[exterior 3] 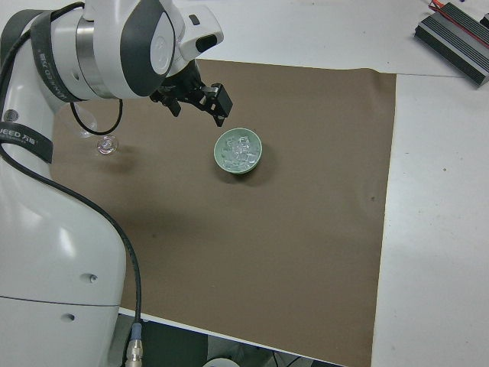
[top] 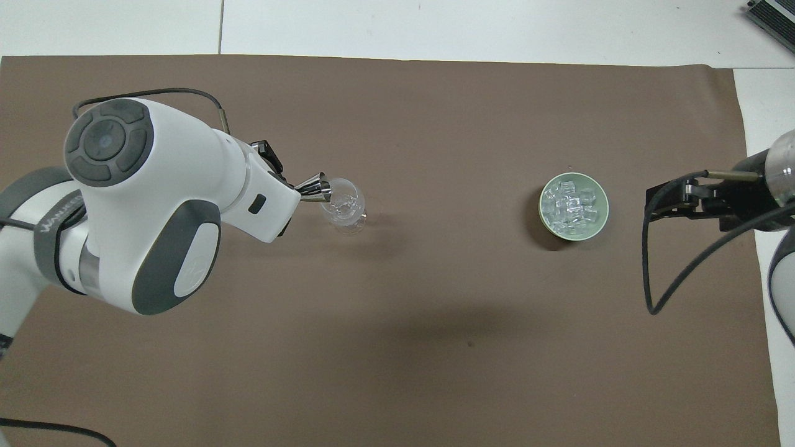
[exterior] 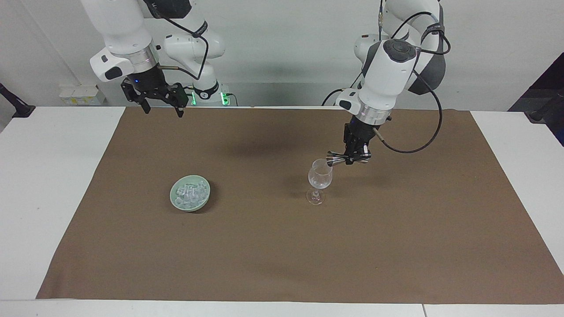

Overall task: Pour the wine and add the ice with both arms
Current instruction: 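Tilt the metal cup over the wine glass to pour with the left gripper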

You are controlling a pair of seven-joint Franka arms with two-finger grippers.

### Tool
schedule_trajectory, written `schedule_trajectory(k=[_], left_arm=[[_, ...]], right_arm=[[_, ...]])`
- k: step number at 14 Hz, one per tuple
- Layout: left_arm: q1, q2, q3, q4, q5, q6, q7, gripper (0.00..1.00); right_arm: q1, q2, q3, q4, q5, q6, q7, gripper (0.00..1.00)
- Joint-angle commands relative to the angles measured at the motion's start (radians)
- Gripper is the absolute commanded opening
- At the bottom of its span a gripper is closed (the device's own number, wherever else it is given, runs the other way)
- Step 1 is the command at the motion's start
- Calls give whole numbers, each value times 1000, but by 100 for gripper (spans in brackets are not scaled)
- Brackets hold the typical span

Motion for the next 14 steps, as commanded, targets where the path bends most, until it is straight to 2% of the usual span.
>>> schedule_trajectory(k=[1, 10, 12, 14], left_arm=[[-37, -12, 20, 9, 54, -27, -40, 0], [-52, -9, 18, 26, 126, -37, -48, 0], [-52, -3, 17, 52, 140, -59, -47, 0], [-64, 11, 15, 111, 163, -133, -57, 0]], right_arm=[[-9, -14, -3, -18, 25, 21, -11, 100], [-9, -14, -3, -18, 25, 21, -11, 100], [-9, -14, -3, -18, 25, 21, -13, 100], [-9, -14, -3, -18, 25, 21, -11, 100]])
